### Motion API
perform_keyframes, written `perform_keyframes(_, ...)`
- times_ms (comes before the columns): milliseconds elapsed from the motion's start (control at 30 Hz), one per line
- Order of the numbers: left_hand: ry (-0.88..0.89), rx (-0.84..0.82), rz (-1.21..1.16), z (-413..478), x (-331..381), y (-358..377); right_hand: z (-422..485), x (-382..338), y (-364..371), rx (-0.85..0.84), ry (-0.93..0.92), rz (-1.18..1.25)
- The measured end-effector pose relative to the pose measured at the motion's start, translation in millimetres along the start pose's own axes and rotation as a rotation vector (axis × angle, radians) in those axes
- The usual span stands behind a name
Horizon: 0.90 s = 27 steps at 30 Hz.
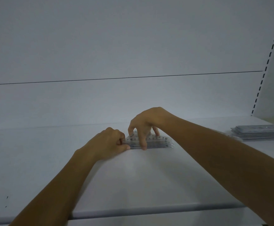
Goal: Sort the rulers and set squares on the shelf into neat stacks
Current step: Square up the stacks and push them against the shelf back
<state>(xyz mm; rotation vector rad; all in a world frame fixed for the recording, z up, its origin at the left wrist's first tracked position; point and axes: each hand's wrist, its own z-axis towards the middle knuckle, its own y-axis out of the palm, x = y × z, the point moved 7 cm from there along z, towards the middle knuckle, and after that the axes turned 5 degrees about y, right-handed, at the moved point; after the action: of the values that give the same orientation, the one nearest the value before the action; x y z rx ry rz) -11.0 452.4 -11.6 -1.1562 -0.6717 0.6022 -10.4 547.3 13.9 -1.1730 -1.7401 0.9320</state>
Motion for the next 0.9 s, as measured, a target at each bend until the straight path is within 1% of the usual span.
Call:
perform_keyframes(133, -0.012, -0.003, 0.006, -1, -1, -1, 2, -1, 2, 0.003, -0.003, -0.001)
perform_keyframes(233, -0.082, 0.039, 0.015, -3, -4, -6, 2, 4, 5, -0.013, -0.004, 0.049)
perform_keyframes(300, -0.142, 0.121, 0.016, -6, -5, -15, -6, 15, 4, 0.016, -0.011, 0.099)
perform_keyframes(367, -0.151, 0.228, 0.051, -9, -2, -26, -22, 36, -2, 0.081, -0.008, 0.185)
perform_keyframes(433, -0.118, 0.324, 0.071, -11, 8, -37, -41, 68, -4, 0.132, 0.022, 0.260)
perform_keyframes(533, -0.017, 0.396, 0.053, -10, 35, -44, -66, 118, 6, 0.129, 0.112, 0.281)
perform_keyframes(600, 0.057, 0.383, 0.060, -4, 60, -45, -78, 146, 19, 0.108, 0.176, 0.272)
perform_keyframes(733, 0.156, 0.237, 0.060, 19, 115, -33, -95, 183, 44, 0.081, 0.267, 0.249)
perform_keyframes(900, 0.269, 0.075, 0.112, 49, 181, 10, -97, 193, 67, 0.031, 0.287, 0.206)
